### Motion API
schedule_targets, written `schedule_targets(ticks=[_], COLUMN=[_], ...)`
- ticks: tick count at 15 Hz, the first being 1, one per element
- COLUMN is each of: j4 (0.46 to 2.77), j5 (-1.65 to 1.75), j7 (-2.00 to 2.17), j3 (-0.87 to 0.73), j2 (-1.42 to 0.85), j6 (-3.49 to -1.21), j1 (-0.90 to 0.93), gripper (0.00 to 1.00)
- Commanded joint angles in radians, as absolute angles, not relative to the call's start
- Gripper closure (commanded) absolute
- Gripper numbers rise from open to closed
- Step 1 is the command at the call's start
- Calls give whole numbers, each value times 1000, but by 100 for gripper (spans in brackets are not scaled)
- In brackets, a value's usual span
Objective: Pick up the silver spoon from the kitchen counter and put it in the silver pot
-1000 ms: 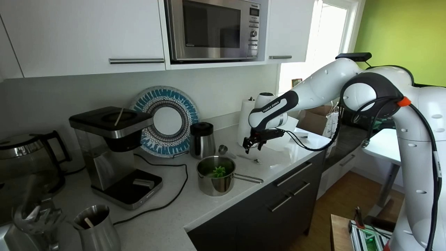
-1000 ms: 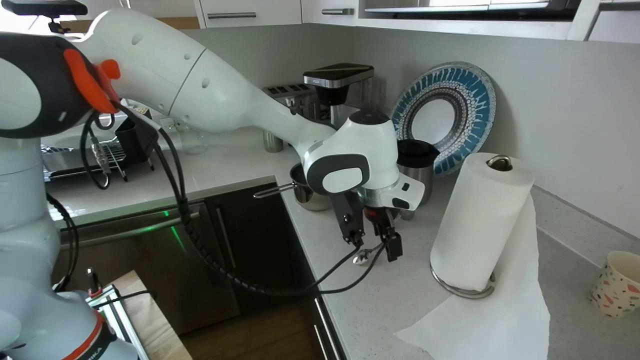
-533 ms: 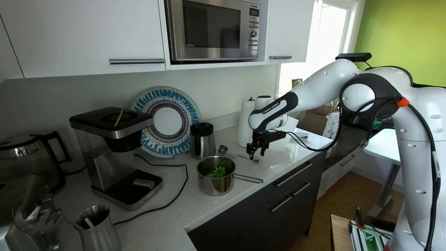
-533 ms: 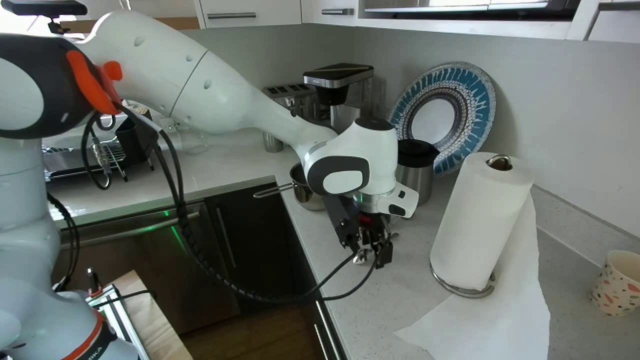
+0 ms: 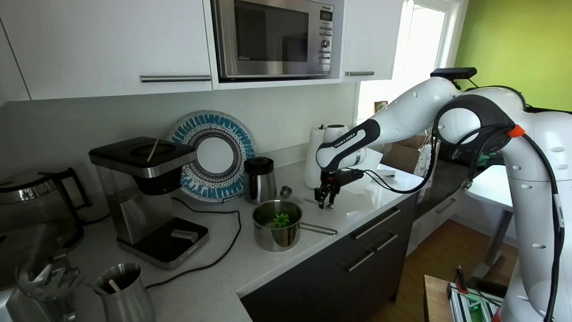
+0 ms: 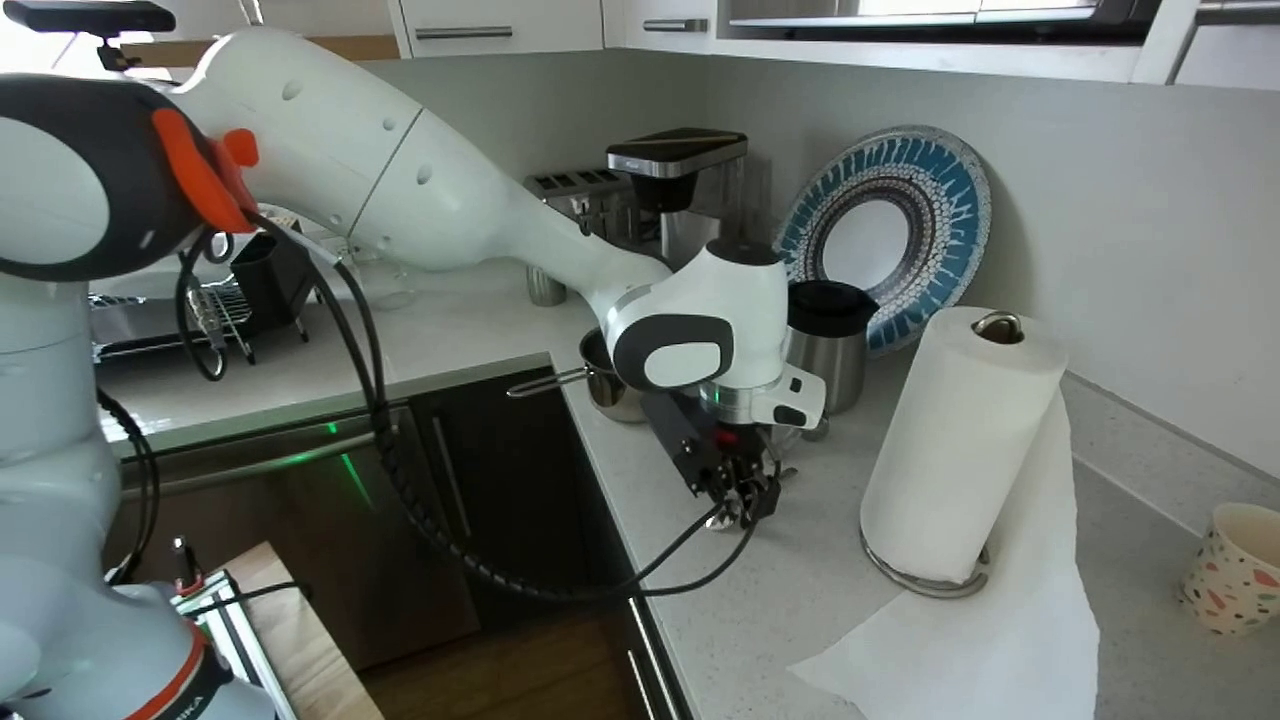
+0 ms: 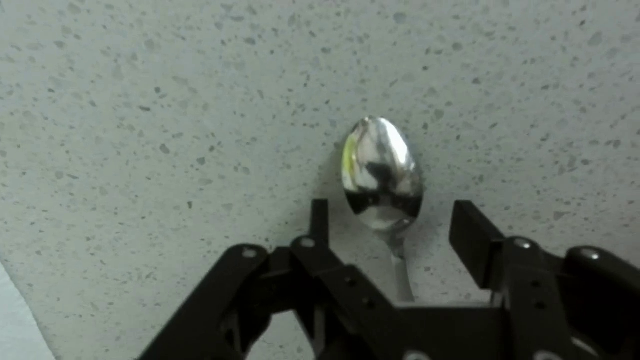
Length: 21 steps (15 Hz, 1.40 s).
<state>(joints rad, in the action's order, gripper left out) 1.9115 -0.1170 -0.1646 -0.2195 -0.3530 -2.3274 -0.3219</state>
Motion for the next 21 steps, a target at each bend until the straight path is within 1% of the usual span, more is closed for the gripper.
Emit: schedule_targets(ticks=[1,4,6,8,9,12,18,21], j4=[1896,1891,1887,1892,1893,1903,1977,1992], j5=[-141,-141,-143,-147,-149,-158,-212,-275], j7=[-220,-238,-246,-251,-253,-248,-322,-389], j3=[-197,-198,-197,-195,-193,-191,-146,-114], j2=[-376,-376,-381,-375,-373,-357,-208,-149], j6=[-2324,-2320,-2323,-2323,-2323,-2322,-2419,-2402], j1=[-344,-352,-355,-357,-357,-355,-334,-317], gripper=[66,91,100,100,98,98,98,98])
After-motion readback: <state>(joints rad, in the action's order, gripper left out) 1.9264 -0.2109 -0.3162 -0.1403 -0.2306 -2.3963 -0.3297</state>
